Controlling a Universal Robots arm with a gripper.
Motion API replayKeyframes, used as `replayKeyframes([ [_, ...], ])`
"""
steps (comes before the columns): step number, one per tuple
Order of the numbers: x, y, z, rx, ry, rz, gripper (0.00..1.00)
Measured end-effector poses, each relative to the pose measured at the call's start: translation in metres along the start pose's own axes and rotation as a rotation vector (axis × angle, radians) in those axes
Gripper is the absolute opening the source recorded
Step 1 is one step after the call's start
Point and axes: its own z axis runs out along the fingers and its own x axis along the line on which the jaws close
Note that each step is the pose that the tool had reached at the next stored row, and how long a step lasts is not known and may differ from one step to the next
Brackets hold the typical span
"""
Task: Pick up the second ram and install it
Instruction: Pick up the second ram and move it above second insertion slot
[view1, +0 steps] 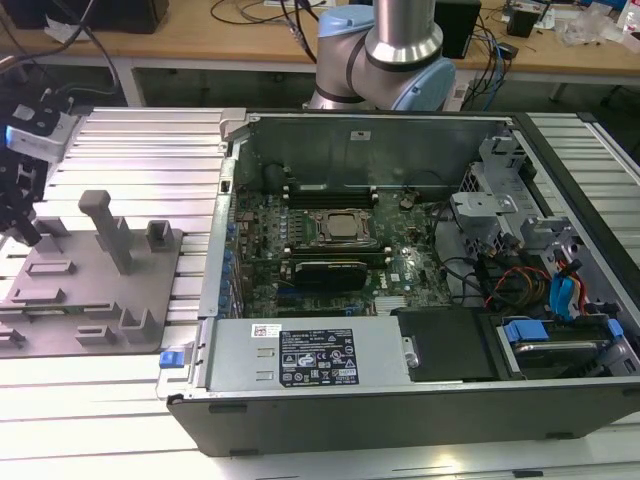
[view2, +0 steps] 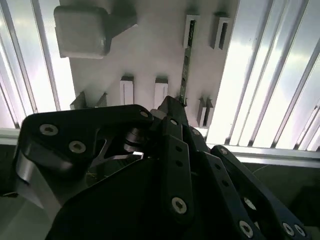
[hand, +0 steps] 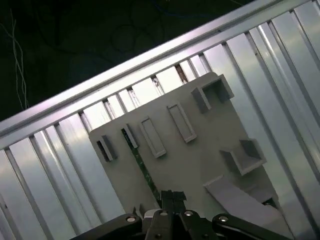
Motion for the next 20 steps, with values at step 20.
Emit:
replayKeyframes([
  [20,0.0009,0.0,0.0205,-0.0051,0.0113,-0.364,0.08],
])
